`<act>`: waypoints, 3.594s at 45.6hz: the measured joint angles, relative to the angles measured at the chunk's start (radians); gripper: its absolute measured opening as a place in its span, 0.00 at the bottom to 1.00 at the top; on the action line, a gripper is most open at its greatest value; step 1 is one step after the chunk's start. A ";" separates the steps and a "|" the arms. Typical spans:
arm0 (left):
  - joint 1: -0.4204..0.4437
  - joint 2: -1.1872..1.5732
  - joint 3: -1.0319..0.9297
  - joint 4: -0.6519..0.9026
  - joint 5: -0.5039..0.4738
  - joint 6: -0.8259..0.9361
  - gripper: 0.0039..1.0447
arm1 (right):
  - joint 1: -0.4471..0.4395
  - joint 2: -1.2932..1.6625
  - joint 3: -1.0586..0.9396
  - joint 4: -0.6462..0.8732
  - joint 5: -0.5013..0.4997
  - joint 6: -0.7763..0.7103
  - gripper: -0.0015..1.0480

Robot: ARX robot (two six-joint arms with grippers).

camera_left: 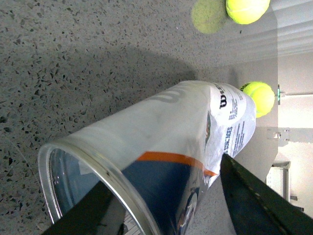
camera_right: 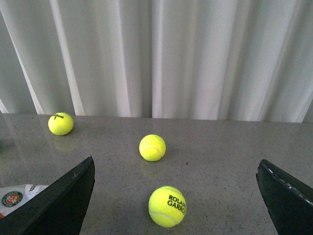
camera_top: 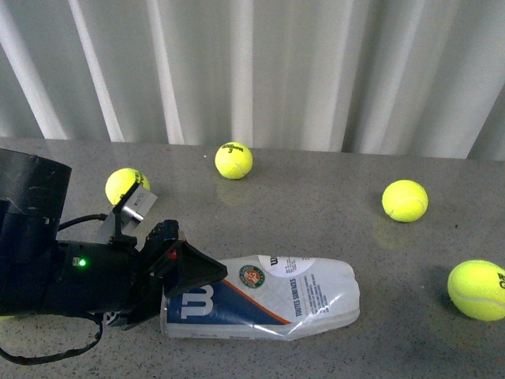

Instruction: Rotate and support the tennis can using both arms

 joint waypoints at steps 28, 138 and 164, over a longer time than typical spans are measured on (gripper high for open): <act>0.041 -0.163 -0.055 -0.086 0.071 -0.039 0.03 | 0.000 0.000 0.000 0.000 0.000 0.000 0.93; -0.351 -0.289 0.753 -1.397 -0.696 1.435 0.94 | 0.000 0.000 0.000 0.000 0.000 0.000 0.93; -0.269 -0.605 0.444 -0.929 -0.506 0.431 0.94 | 0.000 0.000 0.000 0.000 0.000 0.000 0.93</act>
